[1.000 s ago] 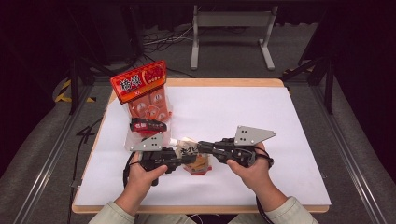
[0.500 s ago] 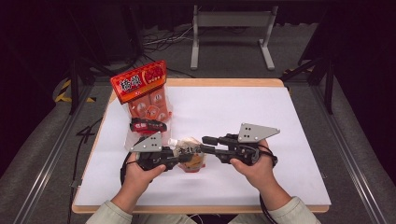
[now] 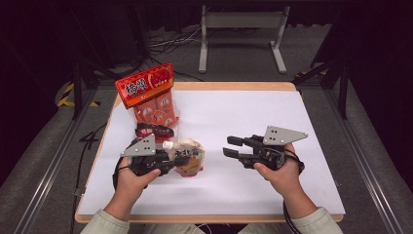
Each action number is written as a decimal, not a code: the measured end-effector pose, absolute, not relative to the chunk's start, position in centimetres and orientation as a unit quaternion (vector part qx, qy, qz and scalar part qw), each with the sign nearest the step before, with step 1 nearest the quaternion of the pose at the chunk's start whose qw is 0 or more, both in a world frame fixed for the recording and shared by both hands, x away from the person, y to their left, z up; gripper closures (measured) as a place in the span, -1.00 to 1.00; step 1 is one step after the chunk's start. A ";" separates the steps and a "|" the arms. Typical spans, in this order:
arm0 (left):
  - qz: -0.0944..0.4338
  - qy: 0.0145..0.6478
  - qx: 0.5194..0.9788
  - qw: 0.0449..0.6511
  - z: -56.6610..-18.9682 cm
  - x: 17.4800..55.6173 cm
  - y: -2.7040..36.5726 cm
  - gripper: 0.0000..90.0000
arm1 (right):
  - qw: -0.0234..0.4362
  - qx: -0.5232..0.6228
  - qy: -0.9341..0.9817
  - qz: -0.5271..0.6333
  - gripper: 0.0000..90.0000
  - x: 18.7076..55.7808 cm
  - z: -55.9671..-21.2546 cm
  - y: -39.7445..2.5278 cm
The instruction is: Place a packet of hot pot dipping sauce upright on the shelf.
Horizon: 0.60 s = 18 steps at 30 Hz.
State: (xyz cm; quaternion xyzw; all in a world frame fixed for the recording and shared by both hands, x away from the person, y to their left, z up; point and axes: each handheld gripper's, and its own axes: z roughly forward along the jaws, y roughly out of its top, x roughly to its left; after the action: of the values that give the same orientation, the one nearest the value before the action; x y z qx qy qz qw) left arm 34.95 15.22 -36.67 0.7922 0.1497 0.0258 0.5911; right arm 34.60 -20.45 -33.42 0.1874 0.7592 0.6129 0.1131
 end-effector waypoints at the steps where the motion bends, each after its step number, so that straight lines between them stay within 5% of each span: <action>1: 0.027 0.149 0.793 0.590 -36.5 34.9 15.5 0.90 | 0.116 0.191 0.760 0.610 0.30 34.6 -33.5 -20.7; 18: 0.057 0.154 0.795 0.584 -34.7 35.1 18.5 0.90 | 0.137 0.231 0.751 0.603 0.29 35.6 -34.0 -23.6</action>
State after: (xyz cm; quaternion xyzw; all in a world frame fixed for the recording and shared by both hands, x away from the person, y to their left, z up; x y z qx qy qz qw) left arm 35.15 18.45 -34.72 0.7949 0.1539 0.0571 0.5841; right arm 35.55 -23.63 -34.00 0.2313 0.7513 0.6028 0.1370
